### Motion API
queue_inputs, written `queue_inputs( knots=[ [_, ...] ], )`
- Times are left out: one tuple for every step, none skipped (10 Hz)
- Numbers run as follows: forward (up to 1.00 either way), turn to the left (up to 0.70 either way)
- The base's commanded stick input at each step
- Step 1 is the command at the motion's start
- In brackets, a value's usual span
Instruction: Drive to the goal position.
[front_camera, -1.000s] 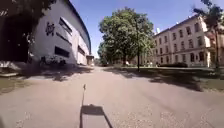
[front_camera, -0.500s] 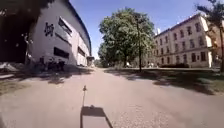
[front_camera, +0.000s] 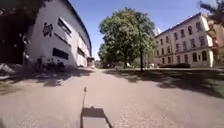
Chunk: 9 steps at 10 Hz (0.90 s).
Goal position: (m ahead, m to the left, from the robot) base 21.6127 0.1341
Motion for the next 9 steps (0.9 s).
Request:
queue_inputs(
  knots=[
    [0.7, 0.0],
    [0.7, 0.0],
    [0.7, 0.0],
    [0.7, 0.0],
    [0.7, 0.0],
    [0.7, 0.0],
    [0.7, 0.0],
    [0.7, 0.0],
    [0.7, 0.0]
  ],
)
